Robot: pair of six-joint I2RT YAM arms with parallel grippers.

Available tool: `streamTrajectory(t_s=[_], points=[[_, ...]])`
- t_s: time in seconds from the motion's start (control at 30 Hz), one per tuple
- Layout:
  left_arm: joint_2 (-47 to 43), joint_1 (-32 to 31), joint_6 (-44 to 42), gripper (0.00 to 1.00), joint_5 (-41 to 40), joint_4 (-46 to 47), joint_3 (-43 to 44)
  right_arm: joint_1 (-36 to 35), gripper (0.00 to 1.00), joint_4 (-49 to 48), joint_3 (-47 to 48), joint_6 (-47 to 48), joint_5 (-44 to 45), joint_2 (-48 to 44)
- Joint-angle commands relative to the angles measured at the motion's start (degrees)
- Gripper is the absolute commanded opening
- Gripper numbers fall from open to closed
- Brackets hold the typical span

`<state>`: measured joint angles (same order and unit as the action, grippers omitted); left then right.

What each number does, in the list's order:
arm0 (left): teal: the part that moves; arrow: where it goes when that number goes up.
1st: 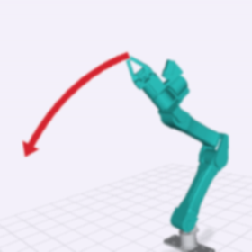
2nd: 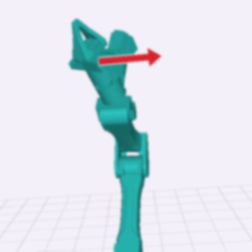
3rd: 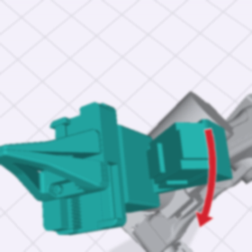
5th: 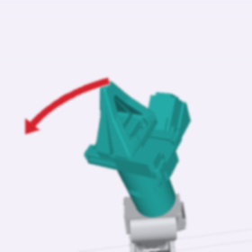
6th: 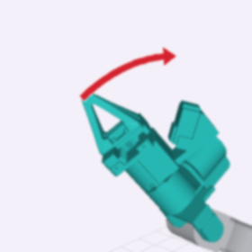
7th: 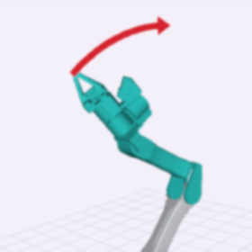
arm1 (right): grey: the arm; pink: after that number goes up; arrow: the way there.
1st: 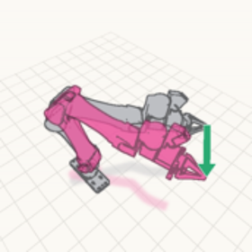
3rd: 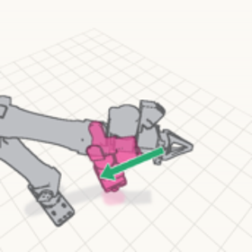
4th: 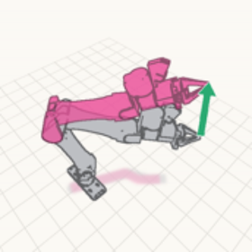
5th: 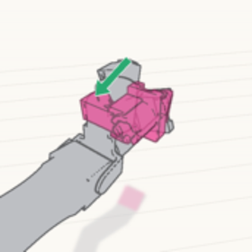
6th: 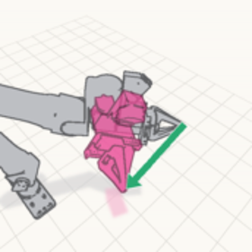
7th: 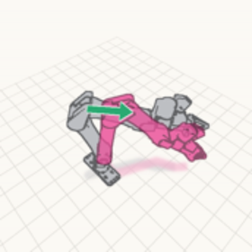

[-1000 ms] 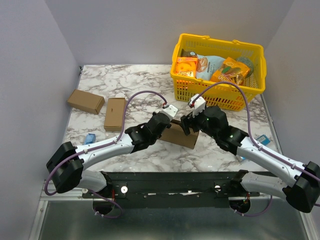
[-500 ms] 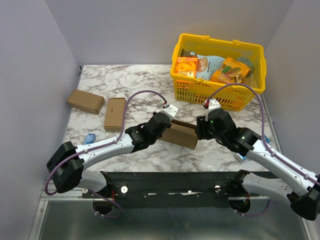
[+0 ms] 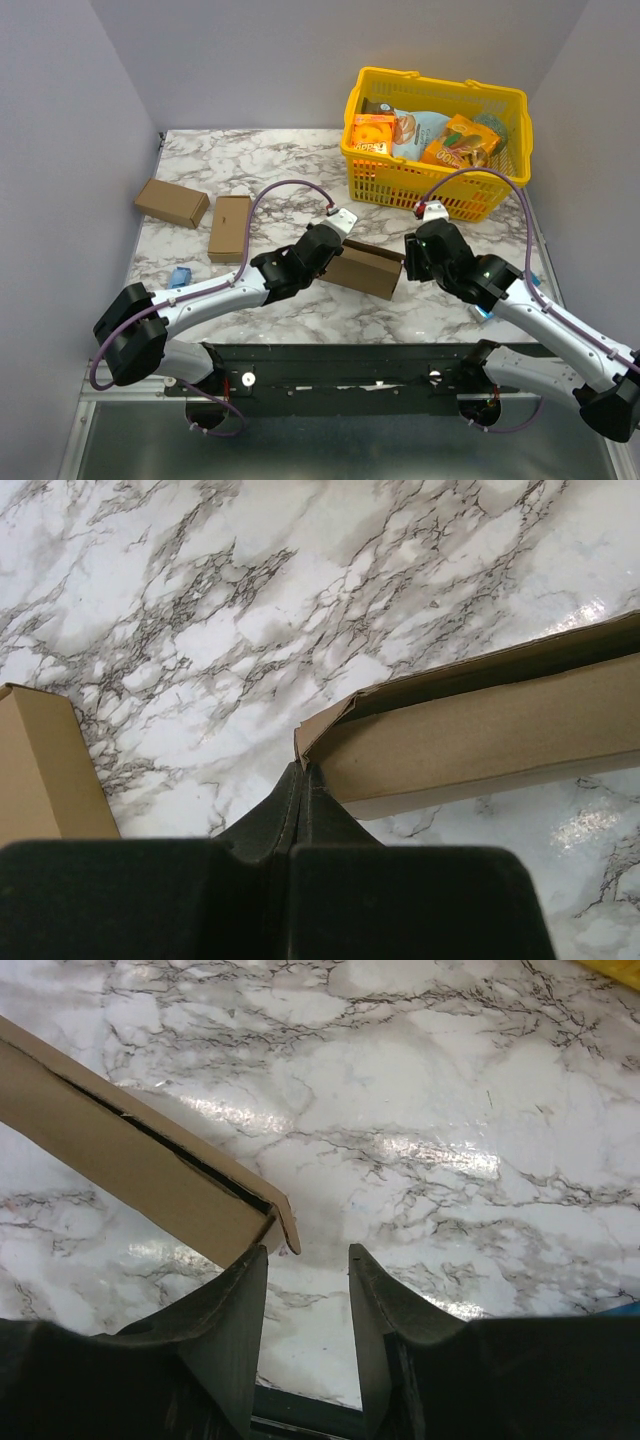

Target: Fold the paper box

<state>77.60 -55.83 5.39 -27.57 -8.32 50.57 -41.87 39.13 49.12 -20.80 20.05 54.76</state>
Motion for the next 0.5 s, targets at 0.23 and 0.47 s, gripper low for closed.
streamTrajectory(t_s=[0.23, 0.47], points=[[2.4, -0.4, 2.9, 0.00, 6.9, -8.1, -2.3, 1.1, 0.35, -3.2, 0.6, 1.7, 1.0, 2.4], [2.3, -0.4, 3.1, 0.00, 7.6, -7.8, -2.4, 1.1, 0.15, -4.2, 1.2, 3.0, -2.5, 3.1]])
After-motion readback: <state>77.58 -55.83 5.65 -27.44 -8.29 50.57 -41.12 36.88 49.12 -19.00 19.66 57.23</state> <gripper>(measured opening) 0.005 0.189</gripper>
